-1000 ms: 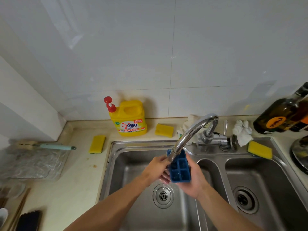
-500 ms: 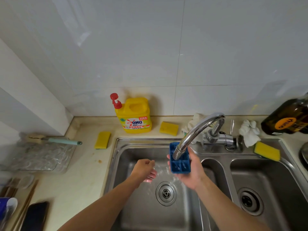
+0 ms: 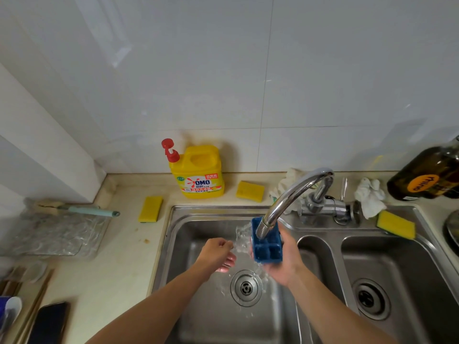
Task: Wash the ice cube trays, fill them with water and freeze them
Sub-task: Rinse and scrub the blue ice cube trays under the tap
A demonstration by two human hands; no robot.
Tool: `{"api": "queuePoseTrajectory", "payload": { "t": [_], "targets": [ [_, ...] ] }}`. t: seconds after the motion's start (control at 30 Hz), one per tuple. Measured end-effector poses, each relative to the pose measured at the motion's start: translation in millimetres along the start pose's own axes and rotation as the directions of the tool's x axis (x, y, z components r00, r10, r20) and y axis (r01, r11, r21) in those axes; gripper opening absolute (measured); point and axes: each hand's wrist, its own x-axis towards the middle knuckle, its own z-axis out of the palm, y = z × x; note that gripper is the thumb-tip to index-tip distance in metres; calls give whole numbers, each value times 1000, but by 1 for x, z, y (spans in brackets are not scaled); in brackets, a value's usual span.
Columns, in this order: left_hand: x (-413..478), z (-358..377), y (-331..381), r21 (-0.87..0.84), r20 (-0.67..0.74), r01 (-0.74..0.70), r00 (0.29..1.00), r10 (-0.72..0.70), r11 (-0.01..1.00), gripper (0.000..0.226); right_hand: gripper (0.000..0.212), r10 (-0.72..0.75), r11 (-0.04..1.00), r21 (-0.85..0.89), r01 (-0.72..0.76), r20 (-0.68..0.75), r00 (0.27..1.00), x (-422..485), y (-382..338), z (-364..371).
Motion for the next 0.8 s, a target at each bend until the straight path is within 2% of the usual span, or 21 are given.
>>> {"api": "queuePoseTrajectory", "payload": {
  "t": [0.07, 0.23, 0.33, 0.47, 0.57, 0.7, 0.8],
  "targets": [
    [0, 1, 0, 0, 0, -8, 1000, 8, 1000, 25, 52, 4, 1000, 24, -4, -8, 1000, 3, 1, 6],
    [1, 0, -1, -48, -9, -31, 999, 31, 998, 23, 54, 20, 997, -74, -23, -49, 999, 2, 10, 3],
    [1, -1, -1, -77, -6, -39, 999, 38, 996, 22, 54, 10, 1000, 14, -9, -72, 997, 4, 5, 2],
    [3, -1, 4, -111, -29, -76, 997, 73, 991, 24, 52, 37, 996, -75, -41, -45, 998, 5, 14, 3],
    [3, 3, 9, -148, -51, -112, 993, 105, 983, 24, 52, 45, 999, -14, -46, -87, 995, 2, 7, -1],
    [4, 9, 11, -260, -30, -104, 995, 99, 960, 26, 54, 41, 997, -66, -47, -90, 995, 3, 10, 5],
    [4, 19, 14, -432, 48, -38, 997, 65, 901, 35, 52, 28, 990, -136, -44, -114, 993, -4, 7, 6]
  ]
}}
